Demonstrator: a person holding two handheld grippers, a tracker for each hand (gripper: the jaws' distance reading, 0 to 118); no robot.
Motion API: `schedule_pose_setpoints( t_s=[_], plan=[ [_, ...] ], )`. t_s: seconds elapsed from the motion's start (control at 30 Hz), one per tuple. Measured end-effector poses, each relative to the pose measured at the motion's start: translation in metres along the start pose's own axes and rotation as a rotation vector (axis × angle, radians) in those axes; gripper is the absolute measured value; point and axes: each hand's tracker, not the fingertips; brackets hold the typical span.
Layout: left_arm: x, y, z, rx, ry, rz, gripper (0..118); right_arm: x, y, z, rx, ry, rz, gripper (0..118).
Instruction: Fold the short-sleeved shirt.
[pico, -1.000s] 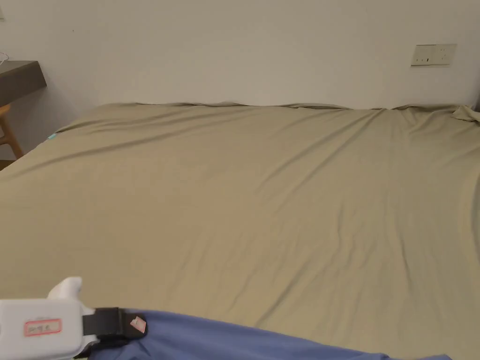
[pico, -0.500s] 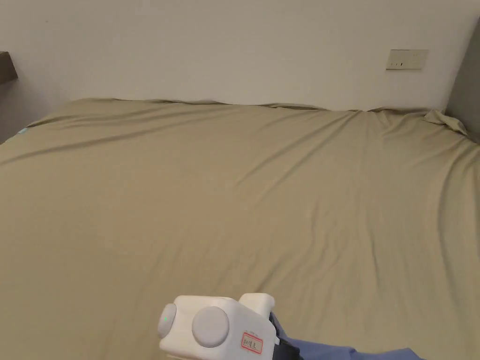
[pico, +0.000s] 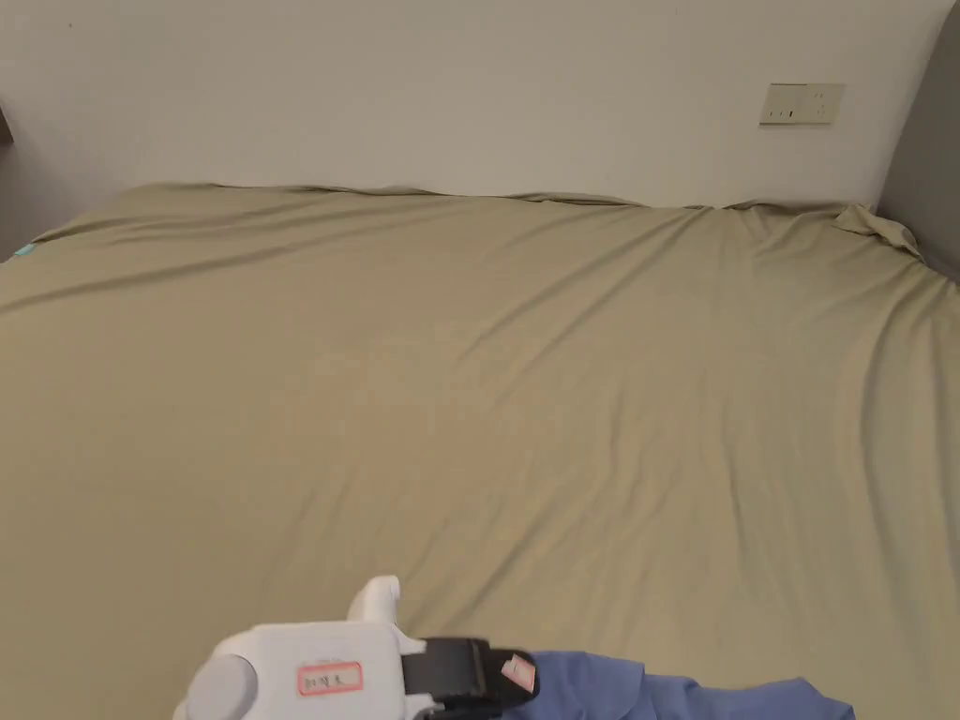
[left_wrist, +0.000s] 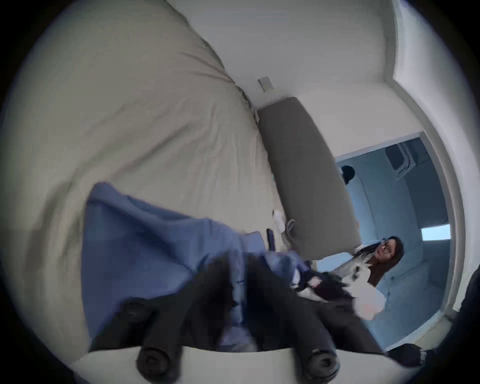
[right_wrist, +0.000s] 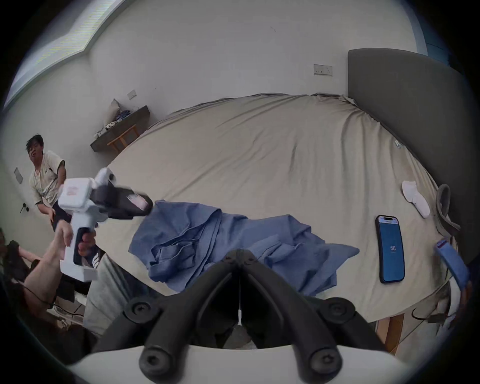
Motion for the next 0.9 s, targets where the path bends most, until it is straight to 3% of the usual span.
schedule_pose_setpoints(
  t_s=[0.13, 0.2, 0.3, 0.53, 0.57, 0.6, 0.67, 0.73, 0.9],
  plan=[
    [-0.017, -0.035, -0.051, -0.14, 0.088, 0.04, 2, -0.003, 0.0, 0.005, 0.014, 0.0, -0.007, 3],
    [-0.014, -0.054, -0.076, -0.183, 0.135, -0.003, 2, -0.003, 0.0, 0.008, 0.026, -0.001, -0.016, 3],
    [-0.006, -0.069, -0.1, -0.19, 0.07, 0.003, 2, -0.002, 0.002, 0.011, 0.036, -0.005, -0.027, 3],
    [0.005, -0.046, -0.063, -0.151, 0.081, 0.004, 2, 0.004, 0.003, 0.014, 0.041, -0.031, -0.027, 3],
    [0.008, -0.036, -0.046, -0.116, 0.052, -0.029, 6, 0.005, 0.002, 0.014, 0.038, -0.035, -0.029, 3],
    [0.009, -0.024, -0.024, -0.093, 0.019, -0.051, 35, 0.005, 0.001, 0.013, 0.036, -0.037, -0.032, 3],
    [0.002, -0.007, 0.012, -0.05, -0.005, -0.062, 62, 0.005, 0.001, 0.009, 0.026, -0.027, -0.033, 3],
    [-0.014, 0.004, 0.043, -0.008, 0.021, -0.062, 108, 0.002, 0.001, 0.005, 0.015, -0.018, -0.022, 3],
    [-0.064, 0.014, 0.078, -0.015, 0.023, 0.047, 112, -0.007, 0.004, 0.002, 0.008, 0.012, -0.005, 3]
  ],
)
